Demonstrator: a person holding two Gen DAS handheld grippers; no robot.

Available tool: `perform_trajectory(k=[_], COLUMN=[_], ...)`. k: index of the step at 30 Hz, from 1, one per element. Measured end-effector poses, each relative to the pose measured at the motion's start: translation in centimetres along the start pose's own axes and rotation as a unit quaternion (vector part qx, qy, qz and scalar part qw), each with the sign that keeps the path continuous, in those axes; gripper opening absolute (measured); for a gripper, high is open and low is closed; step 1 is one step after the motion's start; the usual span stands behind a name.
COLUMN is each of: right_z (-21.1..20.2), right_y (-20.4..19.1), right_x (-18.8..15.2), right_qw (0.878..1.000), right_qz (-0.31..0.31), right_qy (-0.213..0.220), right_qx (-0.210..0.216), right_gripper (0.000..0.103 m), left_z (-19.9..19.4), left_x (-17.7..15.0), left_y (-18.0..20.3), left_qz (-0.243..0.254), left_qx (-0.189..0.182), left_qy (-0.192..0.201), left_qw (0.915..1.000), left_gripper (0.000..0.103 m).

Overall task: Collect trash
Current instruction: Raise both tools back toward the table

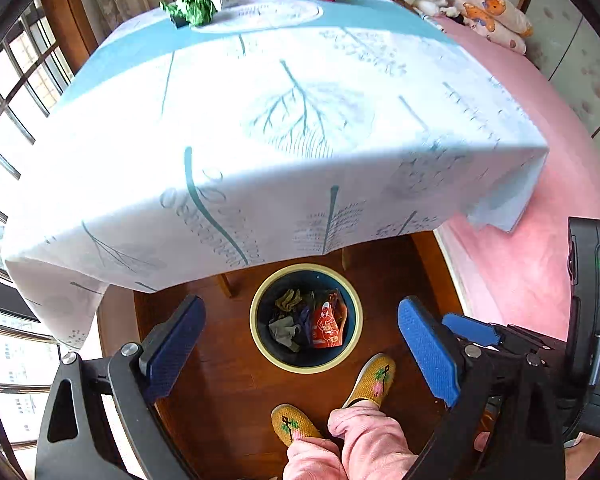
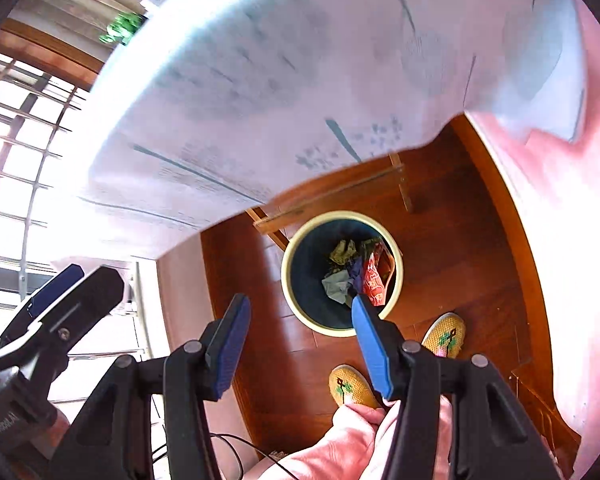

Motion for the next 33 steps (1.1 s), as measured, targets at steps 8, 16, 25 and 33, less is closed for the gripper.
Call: perform_trajectory(k=[8, 16, 25, 33], right_z=[-7.9, -13.9, -20.4, -21.7], right_y=[-4.0, -7.2, -9.7, -11.8], right_x=[0.7, 0.8, 3.0, 5.9], right_qw=[0.998, 0.993, 0.98, 0.972], right_qz=[-0.026, -0.055, -0.083, -0.113], right_qy=[0.054, 0.104, 0.18, 0.203], right_qx=[0.009, 0.001, -0.011, -0.012], right_gripper=[0.054, 0.054, 0.054, 0.054], left_z=[-10.0, -16.8, -19.8, -18.5], left_x=[3.1, 5.1, 6.6, 8.8], left_y=[0.0, -0.3, -2.0, -4.7], left_qz=[0.011, 0.007, -0.013, -0.052], left_qx=[-0.003, -0.005, -0.021, -0.009], left_qy=[0.063, 0.116, 0.139, 0.119], left_qw=[0.9979, 0.9932, 0.9899, 0.9915], left_gripper=[0.096, 0.096, 0.096, 0.08])
Point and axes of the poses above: each gripper's, at about its wrist camera, not at the fingertips, and z roughly the way its jaws point, y to its right, x to its top, the point moved 4 cm from there along z, roughly the way its jaws point, and after that the axes turned 1 degree about -z, right-handed, at the moved point
